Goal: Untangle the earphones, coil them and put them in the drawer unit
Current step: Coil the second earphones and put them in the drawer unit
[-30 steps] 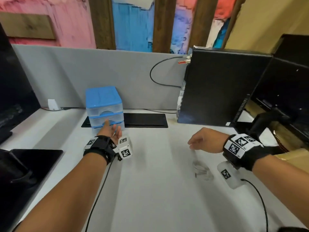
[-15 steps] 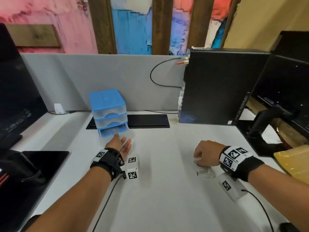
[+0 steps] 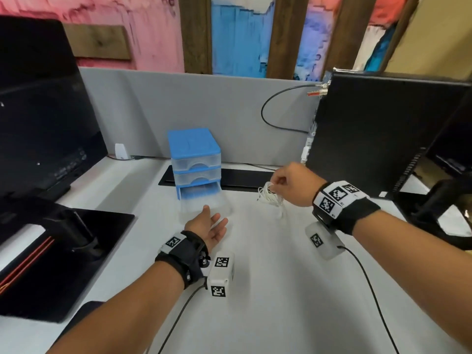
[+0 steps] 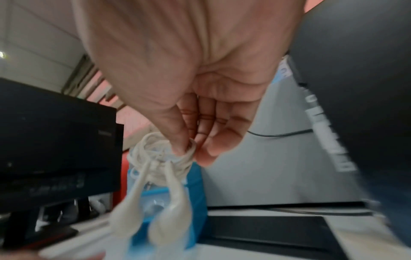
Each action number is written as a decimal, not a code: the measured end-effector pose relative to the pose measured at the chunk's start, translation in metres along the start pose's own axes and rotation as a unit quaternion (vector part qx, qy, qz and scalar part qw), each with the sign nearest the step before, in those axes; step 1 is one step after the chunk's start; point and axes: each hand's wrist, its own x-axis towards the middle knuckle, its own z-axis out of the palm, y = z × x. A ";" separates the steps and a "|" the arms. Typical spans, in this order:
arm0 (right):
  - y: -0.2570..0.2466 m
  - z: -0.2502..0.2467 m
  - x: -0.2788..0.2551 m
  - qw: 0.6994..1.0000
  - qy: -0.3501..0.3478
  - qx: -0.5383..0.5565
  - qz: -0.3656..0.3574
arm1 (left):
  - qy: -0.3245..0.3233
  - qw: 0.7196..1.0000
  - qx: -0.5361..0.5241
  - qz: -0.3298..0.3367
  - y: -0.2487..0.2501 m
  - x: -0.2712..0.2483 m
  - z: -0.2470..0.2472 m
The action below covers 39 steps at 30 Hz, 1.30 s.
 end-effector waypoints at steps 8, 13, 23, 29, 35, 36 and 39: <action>-0.086 0.051 0.085 0.997 0.036 0.062 0.022 | -0.012 1.000 0.012 -0.012 -0.005 -0.003 -0.005; -0.100 0.099 0.106 0.994 -0.041 0.036 0.093 | 0.005 1.000 0.012 -0.025 -0.005 -0.005 -0.008; -0.101 0.115 0.118 0.991 -0.041 0.003 0.124 | 0.020 0.999 0.026 -0.019 -0.006 -0.001 -0.011; -0.085 0.099 0.113 0.993 -0.016 0.043 0.111 | 0.007 1.000 0.013 -0.026 -0.008 -0.005 -0.008; -0.057 0.076 0.090 0.993 0.032 0.060 0.098 | -0.015 0.999 0.033 0.033 0.006 -0.009 -0.002; -0.052 0.074 0.086 0.993 0.036 0.060 0.097 | -0.022 0.998 0.035 0.044 0.008 -0.012 0.000; -0.043 0.071 0.075 0.991 0.029 0.074 0.105 | -0.051 0.995 0.045 0.075 0.009 -0.018 0.004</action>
